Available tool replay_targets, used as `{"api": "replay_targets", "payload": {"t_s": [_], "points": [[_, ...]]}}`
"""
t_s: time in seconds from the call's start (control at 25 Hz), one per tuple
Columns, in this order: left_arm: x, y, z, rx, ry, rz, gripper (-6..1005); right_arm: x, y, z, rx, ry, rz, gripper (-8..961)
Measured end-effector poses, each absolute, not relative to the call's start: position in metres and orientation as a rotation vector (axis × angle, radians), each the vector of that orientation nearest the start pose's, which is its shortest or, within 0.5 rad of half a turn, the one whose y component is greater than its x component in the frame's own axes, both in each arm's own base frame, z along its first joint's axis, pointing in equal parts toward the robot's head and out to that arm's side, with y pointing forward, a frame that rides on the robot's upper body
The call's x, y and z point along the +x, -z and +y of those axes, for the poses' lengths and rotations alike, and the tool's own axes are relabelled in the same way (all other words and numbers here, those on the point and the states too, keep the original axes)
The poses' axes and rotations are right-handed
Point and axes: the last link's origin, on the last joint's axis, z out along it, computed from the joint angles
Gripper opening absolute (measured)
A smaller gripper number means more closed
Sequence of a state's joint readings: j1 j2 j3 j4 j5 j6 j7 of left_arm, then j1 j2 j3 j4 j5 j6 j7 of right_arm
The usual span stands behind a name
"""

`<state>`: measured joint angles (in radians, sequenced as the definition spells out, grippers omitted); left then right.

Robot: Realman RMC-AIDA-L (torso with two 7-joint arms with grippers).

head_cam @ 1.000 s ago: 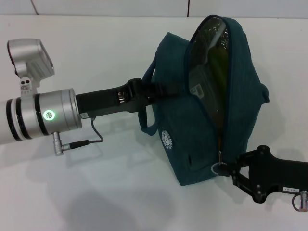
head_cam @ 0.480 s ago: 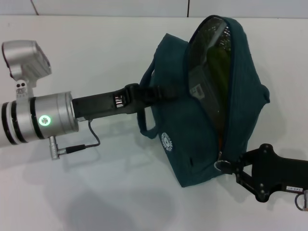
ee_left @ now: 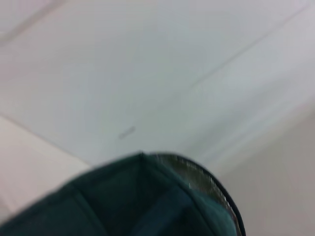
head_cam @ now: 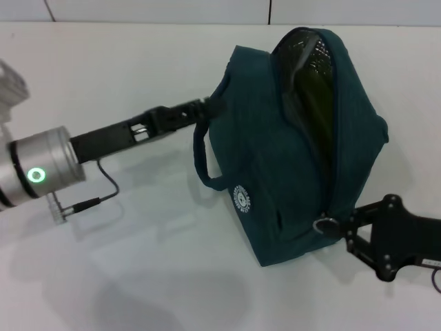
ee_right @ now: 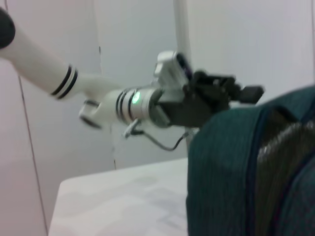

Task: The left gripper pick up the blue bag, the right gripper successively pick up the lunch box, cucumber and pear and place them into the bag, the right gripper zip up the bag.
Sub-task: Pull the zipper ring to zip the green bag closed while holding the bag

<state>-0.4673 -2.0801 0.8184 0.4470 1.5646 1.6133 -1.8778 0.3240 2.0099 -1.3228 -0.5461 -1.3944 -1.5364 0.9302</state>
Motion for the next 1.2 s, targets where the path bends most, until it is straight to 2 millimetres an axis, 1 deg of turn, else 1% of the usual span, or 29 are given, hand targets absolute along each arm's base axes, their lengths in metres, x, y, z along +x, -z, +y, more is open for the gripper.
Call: {"api": "replay_targets", "payload": {"t_s": [0.08,0.16,0.32,0.48,0.64,0.92,1.04,1.2], "points": [[-0.255,0.008,0.309,-2.338,1.385,-1.507,300,0.271,0.029,0.264,-2.764,-0.917,0.196,7],[-0.257,0.005,0.308,-2.314,1.400,-1.487,392,0.269,0.020,0.263,-2.742,-0.966,0.157,7],[-0.258,0.004,0.308,-2.311,1.404,-1.467,570,0.263,0.009,0.263,-2.719,-1.019,0.085,8],[-0.256,0.003,0.310,-2.327,1.403,-1.418,735,0.257,0.002,0.269,-2.689,-1.032,0.031,9],[-0.255,0.001,0.311,-2.340,1.407,-1.336,748,0.243,-0.006,0.281,-2.622,-1.093,-0.024,11],[-0.259,-0.005,0.310,-2.324,1.410,-1.285,753,0.213,-0.017,0.312,-2.537,-1.145,-0.117,12],[-0.261,-0.005,0.308,-2.327,1.399,-1.275,752,0.204,-0.016,0.322,-2.527,-1.150,-0.141,13],[-0.264,-0.006,0.304,-2.345,1.388,-1.249,752,0.194,-0.013,0.327,-2.533,-1.161,-0.167,14]]}}
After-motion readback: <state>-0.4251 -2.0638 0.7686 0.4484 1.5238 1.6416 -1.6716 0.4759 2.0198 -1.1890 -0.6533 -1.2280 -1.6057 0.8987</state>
